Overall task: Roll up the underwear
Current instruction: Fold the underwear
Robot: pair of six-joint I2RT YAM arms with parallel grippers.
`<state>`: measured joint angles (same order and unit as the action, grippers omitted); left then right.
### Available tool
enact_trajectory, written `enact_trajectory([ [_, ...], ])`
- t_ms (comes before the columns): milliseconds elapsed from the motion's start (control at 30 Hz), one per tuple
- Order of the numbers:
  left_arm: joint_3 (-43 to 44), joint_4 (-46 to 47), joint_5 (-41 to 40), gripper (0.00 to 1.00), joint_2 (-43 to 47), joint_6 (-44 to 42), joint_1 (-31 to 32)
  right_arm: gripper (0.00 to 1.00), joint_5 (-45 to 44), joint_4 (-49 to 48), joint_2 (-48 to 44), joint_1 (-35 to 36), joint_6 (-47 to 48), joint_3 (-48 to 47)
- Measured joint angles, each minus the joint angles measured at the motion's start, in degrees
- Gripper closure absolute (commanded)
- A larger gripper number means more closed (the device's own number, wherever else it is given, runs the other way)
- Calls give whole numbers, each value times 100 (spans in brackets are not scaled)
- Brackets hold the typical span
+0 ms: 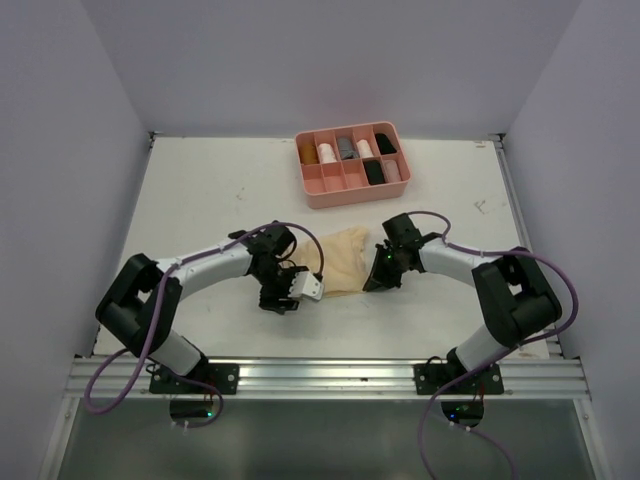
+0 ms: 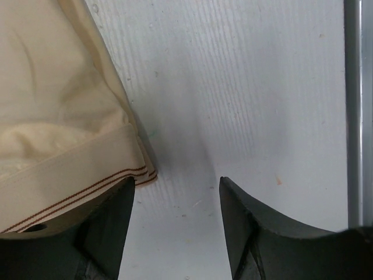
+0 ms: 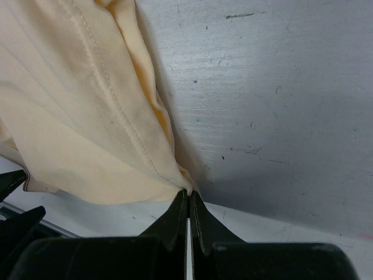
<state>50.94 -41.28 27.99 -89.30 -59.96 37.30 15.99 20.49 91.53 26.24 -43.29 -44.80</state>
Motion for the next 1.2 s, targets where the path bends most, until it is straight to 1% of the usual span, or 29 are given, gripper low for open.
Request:
enact_trajectory([
  [133, 0, -111, -20, 44, 57, 70, -4, 100, 17, -24, 9, 0, 13, 0],
  [300, 2, -74, -68, 44, 170, 256, -7, 100, 35, -42, 17, 0, 37, 0],
  [433, 2, 195, -166, 47, 605, 413, -11, 100, 50, -46, 22, -4, 52, 0],
  [533, 2, 415, -199, 48, 769, 490, -13, 100, 55, -50, 24, -7, 52, 0],
  [633, 2, 540, -229, 49, 719, 492, -11, 100, 74, -83, 35, -4, 52, 0],
  [767, 2, 610, -247, 54, 525, 492, -2, 100, 160, -168, 76, -7, 50, 0],
  [867, 2, 636, -278, 55, 363, 490, 48, 100, 179, -190, 87, -7, 48, 0],
  [1033, -9, 761, -393, 62, 188, 494, 201, 100, 199, -192, 98, -13, 50, 0],
  [1167, -57, 979, -590, 69, 101, 516, 260, 100, 203, -192, 98, -15, 50, 0],
  [1200, -74, 1025, -643, 74, 98, 520, 260, 100, 205, -192, 103, -17, 50, -2],
])
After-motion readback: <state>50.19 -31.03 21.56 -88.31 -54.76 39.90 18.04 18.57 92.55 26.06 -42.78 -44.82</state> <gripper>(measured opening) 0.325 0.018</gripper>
